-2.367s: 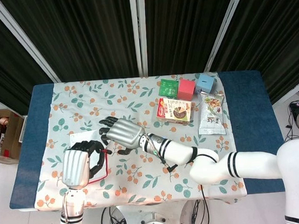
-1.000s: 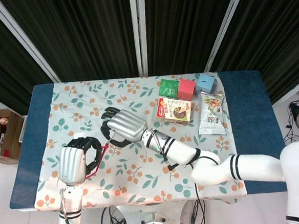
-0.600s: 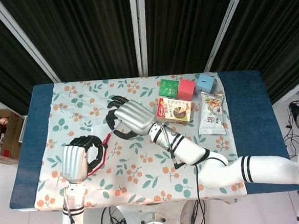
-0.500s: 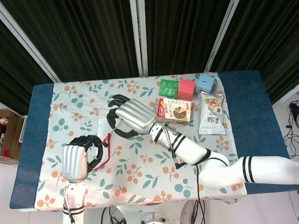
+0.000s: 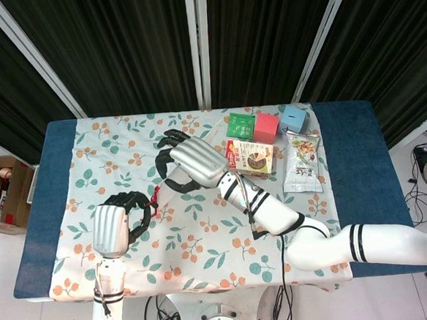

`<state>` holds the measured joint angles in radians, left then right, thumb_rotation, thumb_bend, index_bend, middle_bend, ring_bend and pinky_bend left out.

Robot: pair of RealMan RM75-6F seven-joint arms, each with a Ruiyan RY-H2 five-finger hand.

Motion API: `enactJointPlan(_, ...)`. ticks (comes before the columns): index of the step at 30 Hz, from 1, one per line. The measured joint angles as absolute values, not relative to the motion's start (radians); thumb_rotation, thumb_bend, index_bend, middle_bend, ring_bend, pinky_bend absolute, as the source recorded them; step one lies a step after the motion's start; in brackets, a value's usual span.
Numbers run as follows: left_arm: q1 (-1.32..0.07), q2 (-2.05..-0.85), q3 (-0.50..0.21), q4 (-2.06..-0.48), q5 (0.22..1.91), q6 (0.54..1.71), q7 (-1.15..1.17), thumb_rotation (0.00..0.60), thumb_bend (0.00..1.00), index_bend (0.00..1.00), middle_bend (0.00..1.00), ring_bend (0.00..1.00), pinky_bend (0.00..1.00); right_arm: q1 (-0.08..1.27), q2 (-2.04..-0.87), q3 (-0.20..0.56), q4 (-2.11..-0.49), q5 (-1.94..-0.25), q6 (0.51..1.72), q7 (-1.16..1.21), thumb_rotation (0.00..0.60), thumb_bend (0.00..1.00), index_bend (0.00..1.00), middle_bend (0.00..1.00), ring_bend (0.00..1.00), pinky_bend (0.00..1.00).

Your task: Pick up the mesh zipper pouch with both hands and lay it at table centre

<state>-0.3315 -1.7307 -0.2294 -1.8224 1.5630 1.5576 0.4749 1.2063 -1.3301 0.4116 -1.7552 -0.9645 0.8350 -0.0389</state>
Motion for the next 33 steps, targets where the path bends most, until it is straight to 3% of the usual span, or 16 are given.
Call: enactJointPlan(33,-0.322,-1.784,-0.189,-1.636,1.424,1.503,0.404,0.600,0.47,0.67,0.59,0.56,0.60,1.086,-1.204,0.517,-1.832,-1.019,0.909,0.157,0.600,0.45,1.00,0.48,0.21,0.12)
